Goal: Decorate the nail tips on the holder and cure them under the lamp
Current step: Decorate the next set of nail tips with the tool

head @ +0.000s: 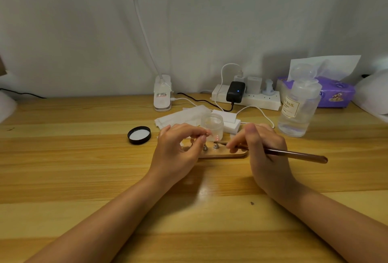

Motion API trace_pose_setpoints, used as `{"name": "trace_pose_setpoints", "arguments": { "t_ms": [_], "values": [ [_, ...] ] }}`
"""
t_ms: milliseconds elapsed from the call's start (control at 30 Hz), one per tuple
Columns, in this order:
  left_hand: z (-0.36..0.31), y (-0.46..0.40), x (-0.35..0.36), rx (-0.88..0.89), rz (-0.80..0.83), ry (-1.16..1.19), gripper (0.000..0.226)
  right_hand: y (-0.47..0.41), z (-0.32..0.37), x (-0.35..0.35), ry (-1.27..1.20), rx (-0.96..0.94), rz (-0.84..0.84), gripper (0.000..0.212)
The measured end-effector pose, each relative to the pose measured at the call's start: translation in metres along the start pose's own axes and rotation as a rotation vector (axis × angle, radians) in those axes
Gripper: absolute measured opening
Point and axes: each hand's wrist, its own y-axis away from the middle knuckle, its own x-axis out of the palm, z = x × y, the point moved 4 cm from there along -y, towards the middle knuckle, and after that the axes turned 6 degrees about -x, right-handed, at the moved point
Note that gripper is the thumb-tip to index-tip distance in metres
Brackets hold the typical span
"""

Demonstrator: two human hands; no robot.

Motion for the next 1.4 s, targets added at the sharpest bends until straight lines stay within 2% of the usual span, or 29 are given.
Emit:
{"name": "trace_pose_setpoints", "arguments": {
  "t_ms": [200,433,533,667,867,967,1167,1267,1400],
  "values": [
    [0.000,0.000,0.000,-0.013,-0.002,-0.010,0.012,-0.003,0.001,0.007,0.047,-0.061,0.082,0.048],
    [-0.003,0.000,-0.002,-0.001,-0.003,0.004,0.015,-0.001,-0.005,0.000,-0.087,0.096,-0.001,0.041],
    [-0.003,-0.001,-0.002,0.020,-0.002,0.013,0.017,-0.003,-0.001,0.001,-0.056,0.053,0.017,0.039],
    [-0.002,-0.002,-0.003,0.028,-0.009,0.040,0.022,-0.003,0.001,0.005,-0.046,0.011,0.073,0.048],
    [-0.001,-0.003,-0.004,0.045,-0.034,0.042,0.019,-0.002,-0.007,0.001,-0.076,0.143,0.013,0.041],
    [-0.002,-0.002,-0.005,0.045,-0.044,0.058,0.018,-0.003,-0.002,0.000,-0.016,0.065,0.015,0.035],
    [-0.002,-0.002,-0.004,0.035,-0.046,0.037,0.022,-0.002,0.003,0.008,0.068,-0.106,0.118,0.045],
    [-0.001,-0.002,-0.004,0.036,-0.041,0.033,0.020,-0.001,0.004,0.007,0.013,-0.098,0.097,0.052],
    [-0.001,-0.003,-0.004,0.026,-0.039,0.034,0.020,-0.001,0.001,0.004,-0.051,-0.001,0.049,0.036]
  ]
}}
